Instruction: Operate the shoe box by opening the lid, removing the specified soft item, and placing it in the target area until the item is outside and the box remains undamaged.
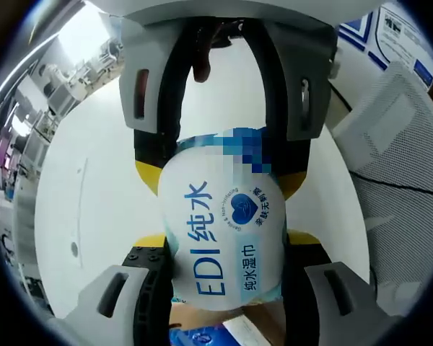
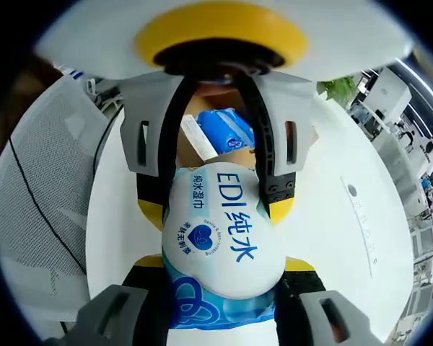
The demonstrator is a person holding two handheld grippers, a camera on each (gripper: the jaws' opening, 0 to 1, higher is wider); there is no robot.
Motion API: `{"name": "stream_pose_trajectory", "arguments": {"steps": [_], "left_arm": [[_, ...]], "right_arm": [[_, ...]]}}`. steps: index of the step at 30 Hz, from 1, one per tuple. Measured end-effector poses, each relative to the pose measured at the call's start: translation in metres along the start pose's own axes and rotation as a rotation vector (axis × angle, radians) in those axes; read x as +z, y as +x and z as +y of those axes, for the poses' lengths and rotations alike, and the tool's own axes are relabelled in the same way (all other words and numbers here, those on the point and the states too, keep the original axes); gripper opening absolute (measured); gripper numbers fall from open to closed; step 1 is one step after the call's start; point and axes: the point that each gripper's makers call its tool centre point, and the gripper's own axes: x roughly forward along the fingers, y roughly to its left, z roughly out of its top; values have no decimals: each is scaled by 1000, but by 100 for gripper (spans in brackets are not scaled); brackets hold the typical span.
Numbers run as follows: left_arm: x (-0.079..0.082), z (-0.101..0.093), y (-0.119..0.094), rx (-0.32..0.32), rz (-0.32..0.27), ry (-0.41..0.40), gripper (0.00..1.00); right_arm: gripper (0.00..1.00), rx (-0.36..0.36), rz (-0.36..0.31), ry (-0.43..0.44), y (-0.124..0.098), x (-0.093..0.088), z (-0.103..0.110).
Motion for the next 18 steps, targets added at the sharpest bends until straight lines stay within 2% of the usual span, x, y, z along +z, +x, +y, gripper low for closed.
{"name": "stream_pose_trajectory", "arguments": {"steps": [18], "left_arm": [[-8,4,27,-28,16,-33,59]], "right_arm": [[54,46,-14,5,22,-17,-4]]}}
